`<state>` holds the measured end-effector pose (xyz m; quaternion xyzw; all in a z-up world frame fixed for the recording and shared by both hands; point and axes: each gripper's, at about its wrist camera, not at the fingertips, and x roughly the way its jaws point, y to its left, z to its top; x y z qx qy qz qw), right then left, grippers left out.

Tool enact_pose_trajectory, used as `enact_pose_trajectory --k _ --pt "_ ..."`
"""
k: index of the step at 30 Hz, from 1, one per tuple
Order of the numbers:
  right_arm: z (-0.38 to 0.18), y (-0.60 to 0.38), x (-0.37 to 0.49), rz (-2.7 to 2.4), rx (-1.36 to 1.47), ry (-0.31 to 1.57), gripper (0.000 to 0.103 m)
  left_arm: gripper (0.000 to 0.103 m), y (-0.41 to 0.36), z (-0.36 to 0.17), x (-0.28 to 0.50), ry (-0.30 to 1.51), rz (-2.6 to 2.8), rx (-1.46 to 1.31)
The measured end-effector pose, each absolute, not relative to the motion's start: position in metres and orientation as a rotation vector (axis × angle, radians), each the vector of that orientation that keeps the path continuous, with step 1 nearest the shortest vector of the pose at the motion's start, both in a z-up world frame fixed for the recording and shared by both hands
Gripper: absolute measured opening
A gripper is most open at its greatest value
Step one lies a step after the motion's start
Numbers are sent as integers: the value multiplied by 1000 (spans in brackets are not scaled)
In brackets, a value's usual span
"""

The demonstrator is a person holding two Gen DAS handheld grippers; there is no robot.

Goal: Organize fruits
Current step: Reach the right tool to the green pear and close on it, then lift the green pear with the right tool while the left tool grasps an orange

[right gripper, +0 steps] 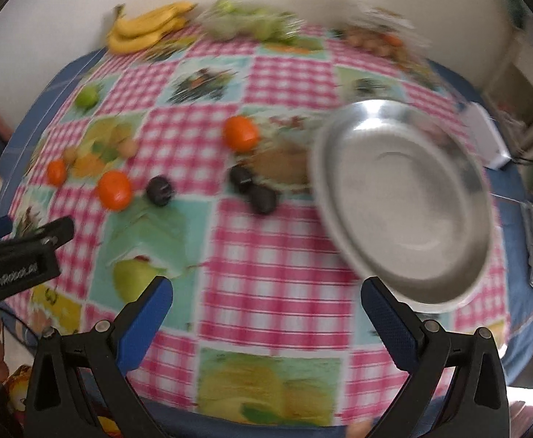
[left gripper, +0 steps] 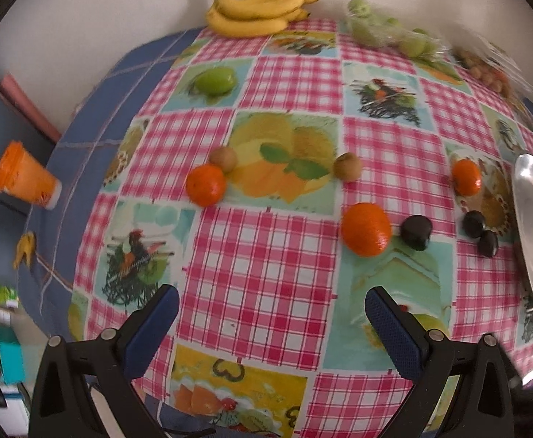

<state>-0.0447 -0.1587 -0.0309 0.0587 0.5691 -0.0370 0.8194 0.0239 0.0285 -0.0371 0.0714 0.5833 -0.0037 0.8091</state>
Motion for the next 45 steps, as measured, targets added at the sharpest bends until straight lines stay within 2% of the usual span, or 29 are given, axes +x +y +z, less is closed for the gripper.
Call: enact_pose_trajectory --k 12,15,20,24,26,35,45 --pt "-54 -105 -29 78 19 1259 103 103 60 -56 30 1357 28 -31" --pt "-62 -99 -25 98 8 1277 97 103 62 -58 29 1362 26 -43" --pt "-70 -91 -17 154 45 1291 74 103 62 -57 29 1361 15 -46" --pt "-76 -83 -11 169 56 1306 59 103 60 -56 31 1357 5 -51" --pt "-76 -82 -9 189 78 1309 44 103 59 -56 31 1357 5 -51" --pt "-67 -88 -11 184 142 1285 44 103 60 -49 31 1331 -28 -93" --pt "-55 -113 -1 95 227 1243 44 103 50 -30 43 1189 -97 -130"
